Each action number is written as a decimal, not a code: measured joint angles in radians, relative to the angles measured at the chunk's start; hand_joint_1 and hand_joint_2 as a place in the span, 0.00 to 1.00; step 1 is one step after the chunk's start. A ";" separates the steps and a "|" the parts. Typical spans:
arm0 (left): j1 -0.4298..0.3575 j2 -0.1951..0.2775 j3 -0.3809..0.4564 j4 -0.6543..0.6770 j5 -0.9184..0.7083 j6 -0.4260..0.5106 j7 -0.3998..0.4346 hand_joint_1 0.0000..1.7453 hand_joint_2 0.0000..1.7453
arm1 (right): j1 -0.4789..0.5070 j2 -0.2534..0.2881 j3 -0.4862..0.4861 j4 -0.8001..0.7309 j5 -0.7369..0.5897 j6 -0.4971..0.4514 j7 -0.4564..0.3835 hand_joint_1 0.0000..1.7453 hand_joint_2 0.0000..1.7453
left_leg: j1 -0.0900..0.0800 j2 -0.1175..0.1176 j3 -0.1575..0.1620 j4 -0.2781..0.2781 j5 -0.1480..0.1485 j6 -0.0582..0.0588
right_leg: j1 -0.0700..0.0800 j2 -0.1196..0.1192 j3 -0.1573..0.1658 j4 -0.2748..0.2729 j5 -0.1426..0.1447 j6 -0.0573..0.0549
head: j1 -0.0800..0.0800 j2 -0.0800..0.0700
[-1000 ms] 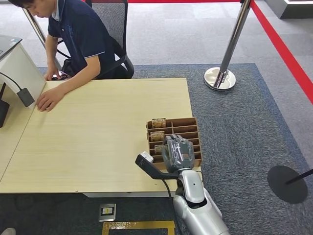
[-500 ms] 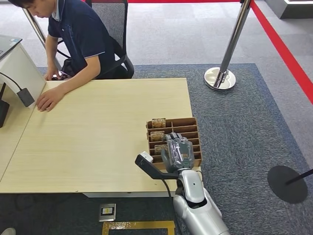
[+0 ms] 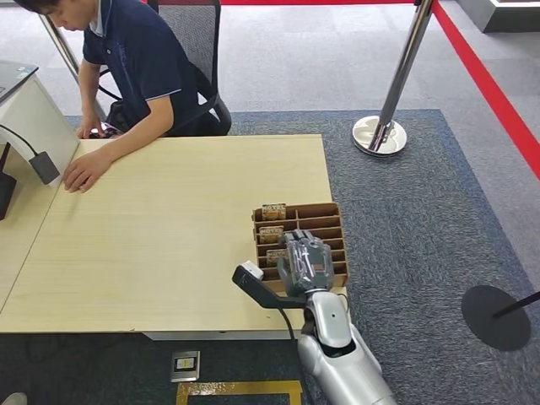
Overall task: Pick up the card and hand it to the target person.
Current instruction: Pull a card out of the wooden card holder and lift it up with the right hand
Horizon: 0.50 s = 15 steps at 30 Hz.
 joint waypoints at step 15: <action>0.000 0.000 0.000 0.000 0.007 0.002 0.004 0.00 0.00 | -0.024 0.018 0.000 0.048 -0.002 0.003 0.007 0.50 1.00 | 0.000 0.000 0.000 0.000 0.000 0.000 | 0.000 0.000 0.000 0.000 0.000 0.000 | 0.000 0.000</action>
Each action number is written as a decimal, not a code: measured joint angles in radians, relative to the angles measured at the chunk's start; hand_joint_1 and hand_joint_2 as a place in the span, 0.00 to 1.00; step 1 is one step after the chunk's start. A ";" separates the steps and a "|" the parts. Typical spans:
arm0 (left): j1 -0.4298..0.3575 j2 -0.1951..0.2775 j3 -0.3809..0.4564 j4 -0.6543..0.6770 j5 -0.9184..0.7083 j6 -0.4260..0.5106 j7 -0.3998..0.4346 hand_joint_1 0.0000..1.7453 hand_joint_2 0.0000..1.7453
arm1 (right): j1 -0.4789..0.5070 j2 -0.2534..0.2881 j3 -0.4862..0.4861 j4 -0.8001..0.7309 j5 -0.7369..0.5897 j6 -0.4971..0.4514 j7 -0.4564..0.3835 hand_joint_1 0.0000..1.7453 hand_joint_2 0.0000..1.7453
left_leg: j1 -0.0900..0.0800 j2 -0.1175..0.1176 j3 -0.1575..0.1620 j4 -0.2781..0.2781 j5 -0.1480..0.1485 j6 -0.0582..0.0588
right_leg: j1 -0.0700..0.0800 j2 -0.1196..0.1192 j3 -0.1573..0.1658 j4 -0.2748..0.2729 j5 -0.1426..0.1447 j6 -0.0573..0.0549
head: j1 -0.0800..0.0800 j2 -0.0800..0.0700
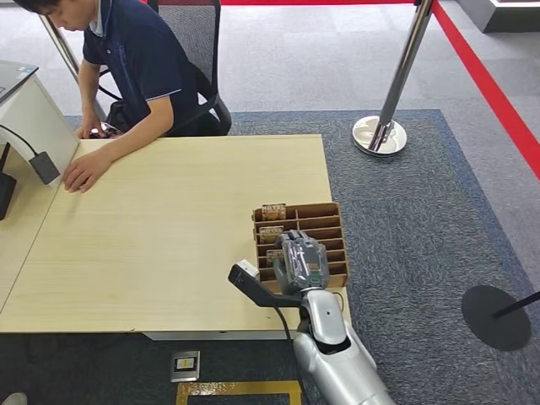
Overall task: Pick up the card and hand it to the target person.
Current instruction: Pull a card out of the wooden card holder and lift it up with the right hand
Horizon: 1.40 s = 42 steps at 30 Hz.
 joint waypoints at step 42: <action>0.000 0.000 0.000 0.000 -0.002 0.006 0.000 0.00 0.00 | -0.023 0.004 0.000 0.041 0.000 0.000 0.013 0.52 1.00 | 0.000 0.000 0.000 0.000 0.001 -0.001 | 0.000 0.000 0.000 0.001 0.000 0.000 | 0.000 0.000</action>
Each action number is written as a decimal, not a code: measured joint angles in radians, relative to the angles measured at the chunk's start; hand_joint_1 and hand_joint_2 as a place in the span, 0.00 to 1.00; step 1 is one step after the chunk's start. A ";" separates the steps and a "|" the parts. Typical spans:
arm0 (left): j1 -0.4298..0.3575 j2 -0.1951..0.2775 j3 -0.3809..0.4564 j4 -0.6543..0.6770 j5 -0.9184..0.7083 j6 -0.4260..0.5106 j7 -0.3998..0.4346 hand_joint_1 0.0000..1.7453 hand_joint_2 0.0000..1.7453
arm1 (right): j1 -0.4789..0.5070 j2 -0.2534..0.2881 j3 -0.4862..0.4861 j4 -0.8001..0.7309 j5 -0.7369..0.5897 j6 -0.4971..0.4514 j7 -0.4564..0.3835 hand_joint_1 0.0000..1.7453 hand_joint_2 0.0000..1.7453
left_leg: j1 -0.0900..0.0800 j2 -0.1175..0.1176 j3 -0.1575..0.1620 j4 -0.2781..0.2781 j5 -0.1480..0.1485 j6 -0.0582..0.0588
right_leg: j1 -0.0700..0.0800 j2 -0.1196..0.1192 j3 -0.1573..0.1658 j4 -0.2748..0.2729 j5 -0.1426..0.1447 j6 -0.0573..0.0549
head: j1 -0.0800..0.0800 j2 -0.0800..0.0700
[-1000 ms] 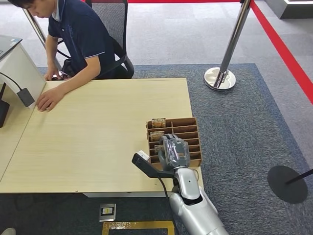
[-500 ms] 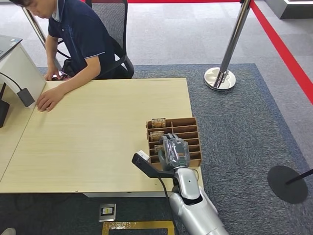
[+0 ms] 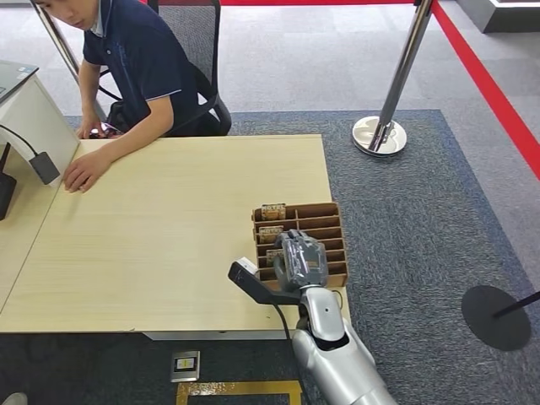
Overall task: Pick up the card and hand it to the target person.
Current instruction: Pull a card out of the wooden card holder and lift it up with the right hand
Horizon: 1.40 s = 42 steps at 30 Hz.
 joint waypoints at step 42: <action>0.000 0.000 0.001 0.000 0.019 0.006 -0.005 0.00 0.00 | -0.020 0.013 -0.008 0.035 0.024 -0.025 -0.043 1.00 1.00 | 0.000 0.000 0.001 0.000 0.004 -0.002 | 0.000 0.000 0.000 0.001 0.004 -0.003 | 0.000 0.000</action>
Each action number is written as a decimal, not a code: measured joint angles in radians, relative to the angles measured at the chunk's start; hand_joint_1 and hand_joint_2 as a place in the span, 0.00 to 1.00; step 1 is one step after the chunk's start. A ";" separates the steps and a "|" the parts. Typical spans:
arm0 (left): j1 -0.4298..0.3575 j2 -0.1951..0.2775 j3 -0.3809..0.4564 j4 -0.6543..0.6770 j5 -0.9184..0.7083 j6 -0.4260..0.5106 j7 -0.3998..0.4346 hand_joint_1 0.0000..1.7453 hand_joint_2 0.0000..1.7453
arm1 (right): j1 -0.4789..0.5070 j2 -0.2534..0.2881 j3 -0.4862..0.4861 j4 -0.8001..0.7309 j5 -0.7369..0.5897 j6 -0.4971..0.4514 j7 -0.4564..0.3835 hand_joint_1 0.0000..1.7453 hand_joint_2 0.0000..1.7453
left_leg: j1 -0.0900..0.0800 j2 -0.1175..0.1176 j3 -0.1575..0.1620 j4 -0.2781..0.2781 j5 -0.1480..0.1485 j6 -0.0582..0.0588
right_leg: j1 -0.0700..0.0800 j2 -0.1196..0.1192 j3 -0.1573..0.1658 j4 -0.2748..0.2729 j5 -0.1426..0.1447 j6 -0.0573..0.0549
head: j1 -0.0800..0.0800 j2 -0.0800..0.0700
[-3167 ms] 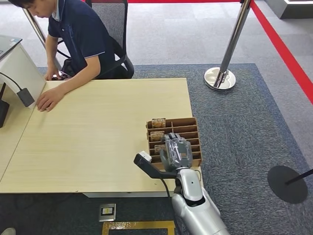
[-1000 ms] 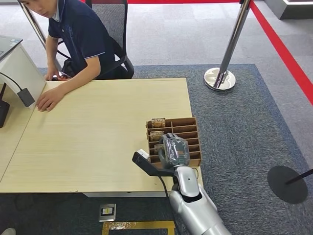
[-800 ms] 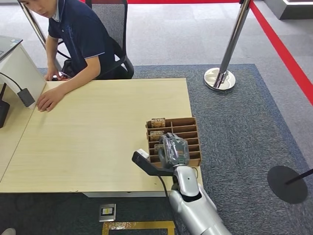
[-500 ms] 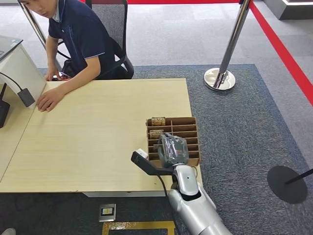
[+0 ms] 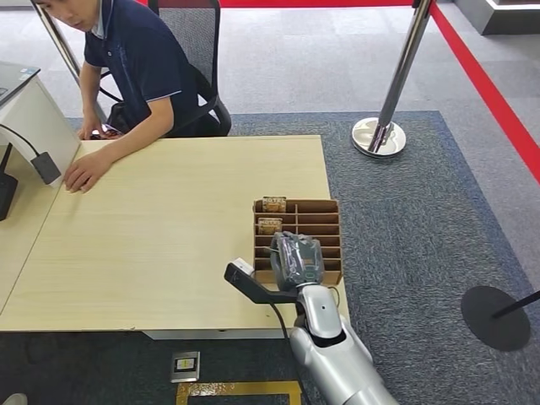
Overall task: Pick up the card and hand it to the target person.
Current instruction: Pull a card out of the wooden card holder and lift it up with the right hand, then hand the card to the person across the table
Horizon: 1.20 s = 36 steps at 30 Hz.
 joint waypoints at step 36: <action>-0.009 -0.010 0.012 0.000 0.034 0.002 -0.030 0.00 0.00 | -0.353 0.080 0.201 -0.123 -0.330 0.095 -0.149 1.00 1.00 | 0.001 0.001 -0.001 0.000 0.005 -0.003 | 0.000 0.000 -0.002 0.003 0.004 -0.002 | 0.000 0.000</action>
